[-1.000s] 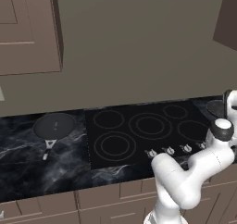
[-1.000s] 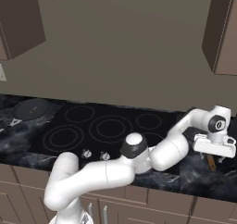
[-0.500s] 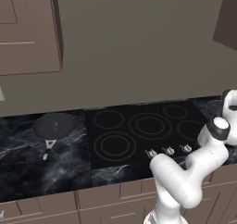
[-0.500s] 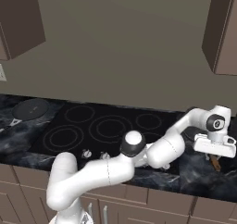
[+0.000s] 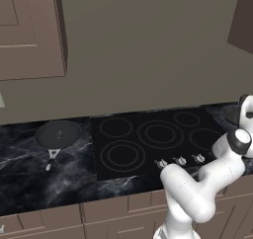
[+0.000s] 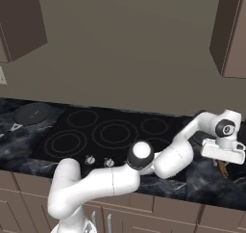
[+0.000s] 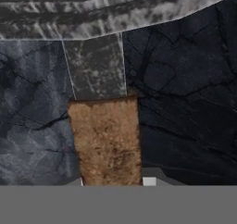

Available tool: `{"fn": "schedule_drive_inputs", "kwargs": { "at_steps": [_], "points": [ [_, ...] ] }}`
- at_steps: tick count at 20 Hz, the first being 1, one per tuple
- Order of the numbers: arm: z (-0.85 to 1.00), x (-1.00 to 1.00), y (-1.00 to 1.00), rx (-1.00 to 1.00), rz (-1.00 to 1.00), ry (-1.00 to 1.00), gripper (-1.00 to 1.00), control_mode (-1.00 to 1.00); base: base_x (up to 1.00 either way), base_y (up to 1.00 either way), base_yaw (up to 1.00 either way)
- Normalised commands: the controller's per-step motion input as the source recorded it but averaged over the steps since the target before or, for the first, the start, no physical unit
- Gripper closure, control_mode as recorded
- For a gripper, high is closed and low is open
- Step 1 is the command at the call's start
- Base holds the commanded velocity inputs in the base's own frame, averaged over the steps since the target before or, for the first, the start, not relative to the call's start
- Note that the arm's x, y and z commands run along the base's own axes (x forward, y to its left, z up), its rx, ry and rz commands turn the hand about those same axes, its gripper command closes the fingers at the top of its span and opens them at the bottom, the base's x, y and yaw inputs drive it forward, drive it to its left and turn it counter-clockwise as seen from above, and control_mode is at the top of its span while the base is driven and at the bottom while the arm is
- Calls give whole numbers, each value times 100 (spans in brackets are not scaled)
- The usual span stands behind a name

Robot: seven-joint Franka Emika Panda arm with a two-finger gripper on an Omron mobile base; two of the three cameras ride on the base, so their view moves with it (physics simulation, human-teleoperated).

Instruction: Place both pans onto different burners. Then place the potato and the chicken drumstick on different pans.

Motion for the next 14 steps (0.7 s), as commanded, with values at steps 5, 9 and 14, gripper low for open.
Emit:
{"fn": "schedule_drive_inputs", "kwargs": {
  "at_steps": [5, 9, 14],
  "points": [
    [11, -5, 44, 0, 8, -14, 100, -100, 0, 0, 0],
    [2, -19, 56, 0, 14, -13, 100, -100, 0, 0, 0],
    [0, -35, 48, -3, 21, -8, 100, -100, 0, 0, 0]
  ]
}}
